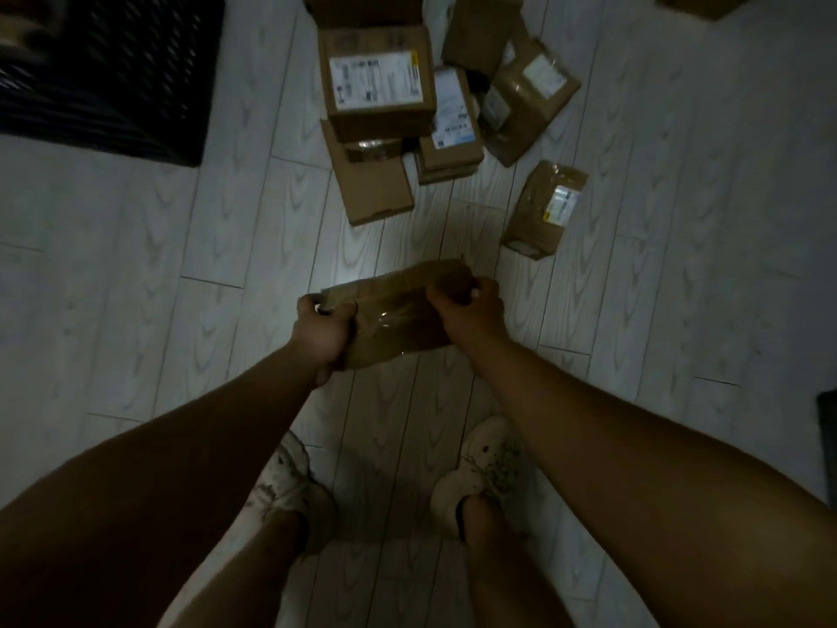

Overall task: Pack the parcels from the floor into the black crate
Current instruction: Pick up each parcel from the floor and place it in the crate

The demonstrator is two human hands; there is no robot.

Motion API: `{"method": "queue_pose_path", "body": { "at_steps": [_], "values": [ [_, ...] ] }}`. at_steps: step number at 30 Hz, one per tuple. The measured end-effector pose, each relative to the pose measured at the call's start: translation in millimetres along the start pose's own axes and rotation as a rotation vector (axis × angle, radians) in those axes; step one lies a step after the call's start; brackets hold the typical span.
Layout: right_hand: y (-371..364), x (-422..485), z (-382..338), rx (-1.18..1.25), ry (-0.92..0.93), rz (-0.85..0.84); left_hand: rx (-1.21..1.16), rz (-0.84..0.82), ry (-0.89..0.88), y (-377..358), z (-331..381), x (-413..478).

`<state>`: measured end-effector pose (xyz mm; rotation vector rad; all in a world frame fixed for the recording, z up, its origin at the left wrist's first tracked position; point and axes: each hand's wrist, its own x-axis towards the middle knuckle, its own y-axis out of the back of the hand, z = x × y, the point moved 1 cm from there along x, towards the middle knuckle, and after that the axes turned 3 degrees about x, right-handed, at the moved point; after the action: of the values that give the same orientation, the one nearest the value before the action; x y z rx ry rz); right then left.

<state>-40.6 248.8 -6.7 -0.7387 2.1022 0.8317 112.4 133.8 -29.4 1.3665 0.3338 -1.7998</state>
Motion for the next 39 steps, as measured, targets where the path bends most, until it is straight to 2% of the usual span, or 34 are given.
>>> {"method": "queue_pose_path", "body": {
  "at_steps": [4, 9, 12, 15, 20, 25, 30, 32, 36, 37, 39],
  "values": [
    [12.6, -84.4, -90.5, -0.002, 0.123, 0.033, 0.031, 0.029, -0.152, 56.1, 62.6, -80.0],
    [7.4, -204.5, -204.9, -0.115, 0.313, 0.093, 0.040, 0.066, -0.299, 150.4, 143.2, -179.6],
    [-6.6, -274.1, -261.0, -0.140, 0.386, 0.156, -0.026, 0.152, -0.396, 213.0, 189.6, -237.8],
    [-19.9, -336.2, -301.2, -0.068, 0.451, 0.172, 0.020, 0.223, -0.511, 275.7, 220.9, -293.8],
    [-48.1, -415.7, -355.9, 0.000, 0.541, 0.236, -0.107, 0.083, -0.615, 355.0, 253.9, -359.5],
    [-59.3, -452.6, -425.2, -0.010, 0.631, 0.197, 0.074, 0.113, -0.728, 416.3, 301.4, -398.6],
    [-71.7, -458.5, -483.3, 0.031, 0.770, 0.178, -0.021, 0.071, -0.822, 450.2, 358.5, -422.4],
    [-85.0, -457.4, -501.2, 0.156, 0.716, 0.129, -0.088, 0.088, -0.864, 456.0, 381.5, -427.6],
    [-124.4, -456.5, -542.4, 0.607, 0.502, -0.260, -0.233, 0.091, -0.863, 468.4, 418.5, -428.8],
    [-131.7, -454.7, -555.6, 0.662, 0.495, -0.279, -0.247, 0.092, -0.855, 475.9, 425.7, -425.8],
    [-139.7, -449.1, -580.8, 0.660, 0.513, -0.202, -0.242, 0.089, -0.836, 497.4, 437.3, -416.0]
  ]
}}
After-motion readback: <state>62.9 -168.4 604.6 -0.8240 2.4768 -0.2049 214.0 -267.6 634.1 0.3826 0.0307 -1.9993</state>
